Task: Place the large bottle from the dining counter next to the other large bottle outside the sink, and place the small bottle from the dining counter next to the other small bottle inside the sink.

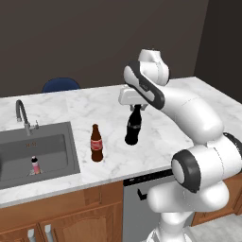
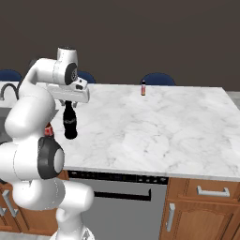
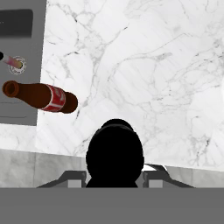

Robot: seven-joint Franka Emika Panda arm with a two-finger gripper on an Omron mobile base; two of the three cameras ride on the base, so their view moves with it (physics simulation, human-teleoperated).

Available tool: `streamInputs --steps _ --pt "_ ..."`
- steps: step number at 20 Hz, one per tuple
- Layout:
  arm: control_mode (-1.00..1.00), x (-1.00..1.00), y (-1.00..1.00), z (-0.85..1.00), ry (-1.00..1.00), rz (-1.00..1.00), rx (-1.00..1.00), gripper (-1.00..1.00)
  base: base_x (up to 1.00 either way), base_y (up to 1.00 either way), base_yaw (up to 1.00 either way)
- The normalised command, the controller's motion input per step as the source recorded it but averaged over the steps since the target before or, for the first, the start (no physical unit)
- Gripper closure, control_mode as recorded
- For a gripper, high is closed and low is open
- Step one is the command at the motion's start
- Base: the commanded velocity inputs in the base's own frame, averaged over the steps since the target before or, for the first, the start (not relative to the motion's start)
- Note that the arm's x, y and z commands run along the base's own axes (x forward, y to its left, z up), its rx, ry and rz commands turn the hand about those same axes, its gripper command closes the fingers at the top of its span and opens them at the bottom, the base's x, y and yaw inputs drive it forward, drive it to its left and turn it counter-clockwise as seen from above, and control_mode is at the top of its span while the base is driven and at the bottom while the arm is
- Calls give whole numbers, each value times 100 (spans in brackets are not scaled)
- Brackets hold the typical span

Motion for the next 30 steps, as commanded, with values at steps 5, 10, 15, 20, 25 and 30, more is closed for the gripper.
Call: streamInputs --steps 5,10,15,20,25,30 --pt "100 0 0 0 0 0 0 100 0 0 0" --pt "-100 5 15 0 0 -1 0 100 0 0 0" --pt "-100 46 65 0 0 -5 -3 100 0 0 0" --pt "-100 22 19 -18 0 -3 -3 100 0 0 0" --pt "-100 0 -8 -19 0 0 -1 100 0 0 0" --pt "-100 -9 -10 -12 0 -1 0 100 0 0 0"
